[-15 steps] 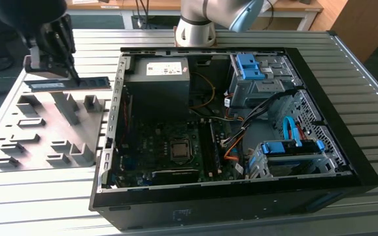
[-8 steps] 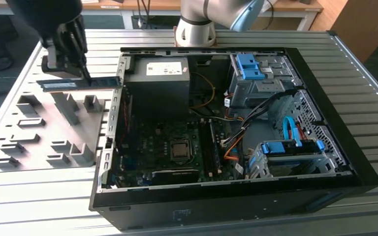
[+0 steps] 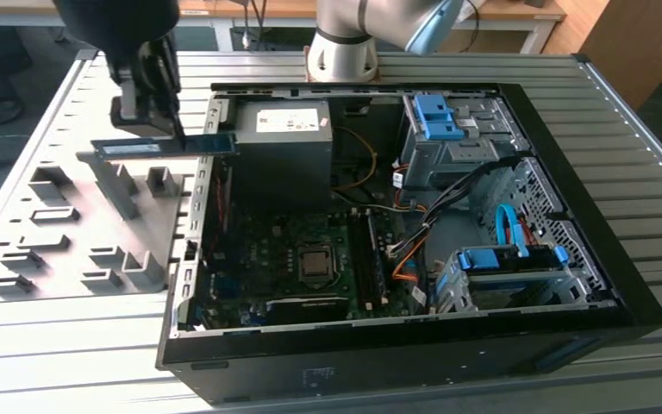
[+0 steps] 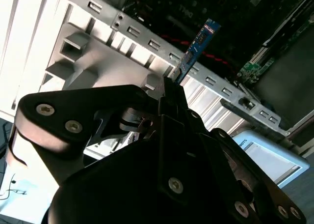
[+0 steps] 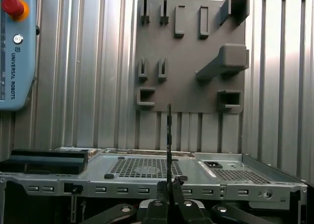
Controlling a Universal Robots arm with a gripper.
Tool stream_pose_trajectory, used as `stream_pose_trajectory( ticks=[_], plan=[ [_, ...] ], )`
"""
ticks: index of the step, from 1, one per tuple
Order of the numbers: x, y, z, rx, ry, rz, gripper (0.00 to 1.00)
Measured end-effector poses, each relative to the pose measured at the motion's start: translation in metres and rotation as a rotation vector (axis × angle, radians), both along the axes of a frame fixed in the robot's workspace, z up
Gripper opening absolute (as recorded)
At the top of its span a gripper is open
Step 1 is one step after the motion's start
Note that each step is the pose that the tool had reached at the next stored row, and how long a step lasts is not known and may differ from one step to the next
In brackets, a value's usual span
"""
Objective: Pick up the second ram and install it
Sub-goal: 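Pick up the second ram and move it above second insertion slot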
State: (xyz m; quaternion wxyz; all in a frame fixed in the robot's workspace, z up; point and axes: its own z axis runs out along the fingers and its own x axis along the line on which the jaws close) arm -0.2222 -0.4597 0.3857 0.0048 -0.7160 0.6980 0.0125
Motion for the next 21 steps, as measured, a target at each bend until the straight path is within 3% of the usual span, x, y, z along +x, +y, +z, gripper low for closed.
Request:
stream_pose_trajectory(
  ticks=[21],
  plan=[
    [0.059, 0.0, -0.0001, 0.0, 0.0001, 0.0, 0.14]
  ],
)
